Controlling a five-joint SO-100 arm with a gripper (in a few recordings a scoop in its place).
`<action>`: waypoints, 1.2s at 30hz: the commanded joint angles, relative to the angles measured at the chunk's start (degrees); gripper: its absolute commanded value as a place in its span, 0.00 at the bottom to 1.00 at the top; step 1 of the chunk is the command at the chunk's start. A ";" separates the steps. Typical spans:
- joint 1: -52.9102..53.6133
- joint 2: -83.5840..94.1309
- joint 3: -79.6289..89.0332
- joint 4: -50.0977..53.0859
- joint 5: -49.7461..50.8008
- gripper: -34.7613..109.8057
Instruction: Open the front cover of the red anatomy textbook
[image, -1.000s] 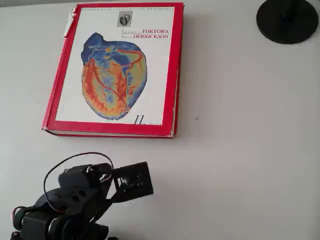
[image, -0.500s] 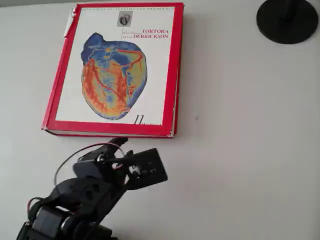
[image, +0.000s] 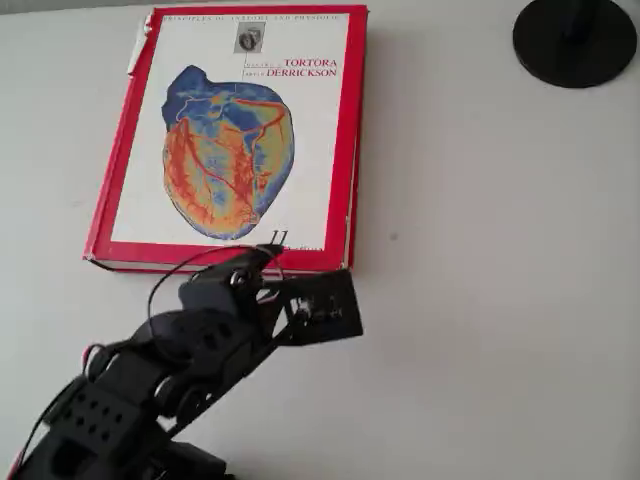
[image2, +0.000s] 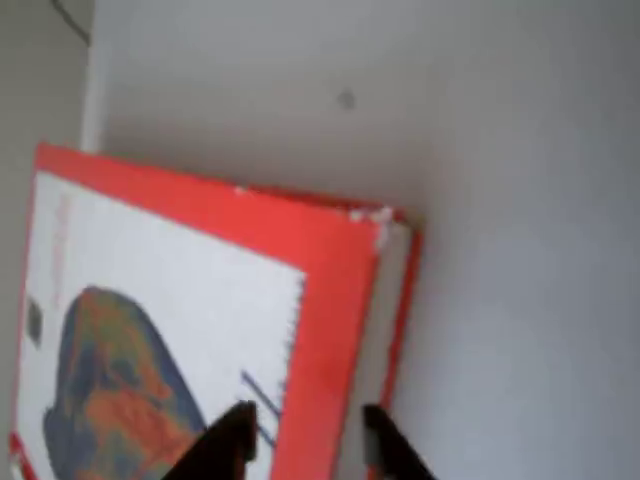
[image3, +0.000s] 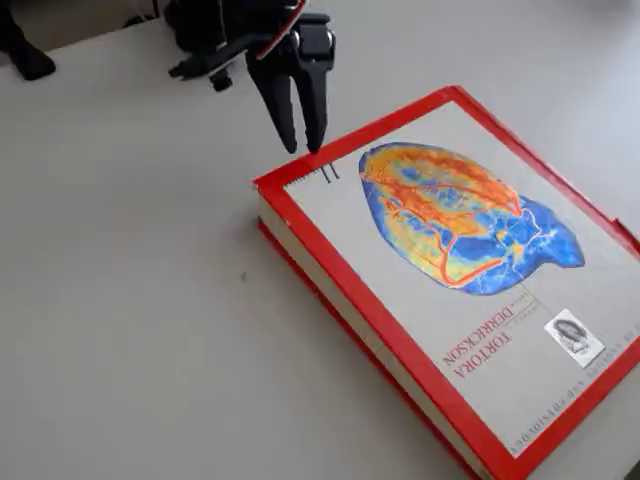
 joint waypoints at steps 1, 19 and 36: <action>1.58 -6.06 -5.71 -5.27 0.09 0.34; 2.46 -10.63 -19.16 0.09 -0.09 0.34; -4.31 -3.96 -35.86 18.54 2.81 0.34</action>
